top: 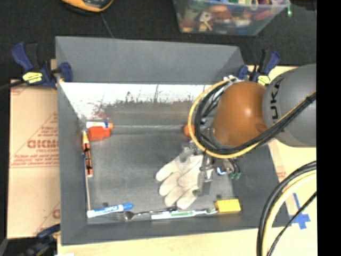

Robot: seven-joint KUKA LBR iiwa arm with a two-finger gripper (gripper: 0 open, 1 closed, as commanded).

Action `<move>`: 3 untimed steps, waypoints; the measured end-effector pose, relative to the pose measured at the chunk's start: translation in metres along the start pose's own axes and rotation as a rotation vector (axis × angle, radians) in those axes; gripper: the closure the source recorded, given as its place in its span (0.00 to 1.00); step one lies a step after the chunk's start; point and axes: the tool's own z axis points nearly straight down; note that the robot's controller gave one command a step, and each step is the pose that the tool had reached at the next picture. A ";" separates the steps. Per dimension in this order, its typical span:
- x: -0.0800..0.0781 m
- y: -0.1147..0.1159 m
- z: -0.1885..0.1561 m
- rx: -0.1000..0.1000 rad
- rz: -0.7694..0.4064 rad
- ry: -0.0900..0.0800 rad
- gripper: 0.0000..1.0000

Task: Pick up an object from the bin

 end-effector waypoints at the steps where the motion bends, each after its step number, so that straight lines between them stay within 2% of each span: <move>1: -0.037 -0.020 0.054 0.001 -0.204 -0.010 0.00; 2: -0.019 -0.020 0.053 0.002 -0.253 -0.003 0.00; 3: -0.037 -0.020 0.052 0.001 -0.209 -0.016 0.00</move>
Offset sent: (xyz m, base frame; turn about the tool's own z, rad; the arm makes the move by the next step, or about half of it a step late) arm 0.0203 -0.0164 -0.0543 -0.2563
